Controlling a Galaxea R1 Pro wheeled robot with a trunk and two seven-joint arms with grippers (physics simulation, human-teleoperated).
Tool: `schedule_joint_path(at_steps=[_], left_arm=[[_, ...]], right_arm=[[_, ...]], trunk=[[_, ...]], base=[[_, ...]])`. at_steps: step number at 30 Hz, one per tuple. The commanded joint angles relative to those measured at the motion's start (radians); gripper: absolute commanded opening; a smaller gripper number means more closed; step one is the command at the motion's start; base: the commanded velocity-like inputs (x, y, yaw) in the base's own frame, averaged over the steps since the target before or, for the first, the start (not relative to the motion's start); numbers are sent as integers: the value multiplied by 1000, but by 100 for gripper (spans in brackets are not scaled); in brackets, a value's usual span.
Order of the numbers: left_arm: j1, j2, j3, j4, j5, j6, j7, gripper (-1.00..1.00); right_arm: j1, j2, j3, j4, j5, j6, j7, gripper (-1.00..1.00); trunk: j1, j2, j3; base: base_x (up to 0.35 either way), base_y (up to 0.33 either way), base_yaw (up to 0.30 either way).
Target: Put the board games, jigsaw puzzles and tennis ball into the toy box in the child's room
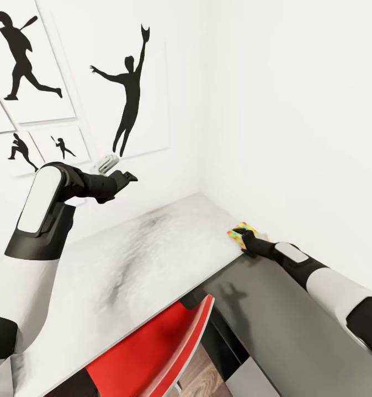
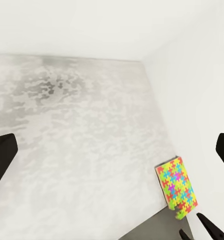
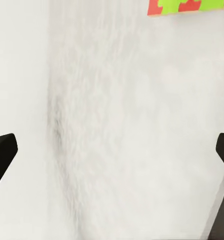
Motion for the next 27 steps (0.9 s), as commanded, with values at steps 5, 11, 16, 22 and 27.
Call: schedule_joint_path(at_steps=[5,11,16,22,27], left_arm=[[-2,0,2,-2,11,4,8,100],[-3,0,3,-3,15,4,8,100],[-4,-1,3,-3,17,4,8,100],[-4,-1,3,-3,17,4,8,100],[-4,-1,3,-2,18,4,9,100]], right_arm=[[-2,-5,6,32,-75,23,3,100],[-2,-23,6,46,-107,32,8,100],[-2,-31,8,47,-118,32,11,100],[-3,-37,10,50,-123,-4,13,100],[-2,-41,10,53,-125,-54,14,100]], trunk=[[1,-2,-2],[1,-2,-2],[1,-2,-2],[1,-2,-2],[1,-2,-2]], base=[[0,0,0],[0,0,0],[0,0,0],[0,0,0],[0,0,0]])
